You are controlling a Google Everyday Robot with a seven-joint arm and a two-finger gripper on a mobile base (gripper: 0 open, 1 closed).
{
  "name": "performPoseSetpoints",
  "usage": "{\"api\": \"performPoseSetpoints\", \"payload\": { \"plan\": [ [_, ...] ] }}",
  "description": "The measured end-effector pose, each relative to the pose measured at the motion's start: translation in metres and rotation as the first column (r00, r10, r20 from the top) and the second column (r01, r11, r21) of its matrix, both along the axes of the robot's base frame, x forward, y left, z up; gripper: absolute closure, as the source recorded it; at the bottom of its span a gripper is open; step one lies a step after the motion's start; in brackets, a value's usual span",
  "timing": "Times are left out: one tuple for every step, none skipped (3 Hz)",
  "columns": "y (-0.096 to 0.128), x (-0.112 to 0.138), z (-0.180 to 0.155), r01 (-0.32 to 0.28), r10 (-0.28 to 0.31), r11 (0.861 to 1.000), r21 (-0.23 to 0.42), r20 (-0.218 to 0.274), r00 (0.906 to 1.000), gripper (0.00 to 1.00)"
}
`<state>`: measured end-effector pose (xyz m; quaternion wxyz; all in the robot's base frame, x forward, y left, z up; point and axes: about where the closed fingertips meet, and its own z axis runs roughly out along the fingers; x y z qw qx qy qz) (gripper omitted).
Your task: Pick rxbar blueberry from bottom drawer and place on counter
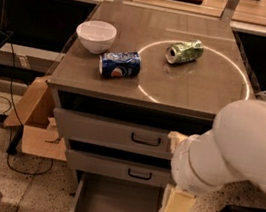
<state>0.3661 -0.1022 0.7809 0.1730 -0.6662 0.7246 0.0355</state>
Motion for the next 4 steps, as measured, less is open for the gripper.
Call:
{"api": "performPoseSetpoints", "payload": {
  "plan": [
    [0.0,-0.001,-0.003,-0.001,0.001,1.0,-0.001,-0.002,1.0,0.0],
    [0.004,-0.009,-0.012,0.0,0.0,1.0,-0.021,0.019,0.9998,0.0],
    [0.015,-0.017,-0.043,-0.007,0.009,0.998,-0.055,0.03,0.9995,0.0],
    [0.025,-0.014,-0.071,-0.014,0.018,0.995,-0.097,0.047,0.9987,0.0]
  ]
}}
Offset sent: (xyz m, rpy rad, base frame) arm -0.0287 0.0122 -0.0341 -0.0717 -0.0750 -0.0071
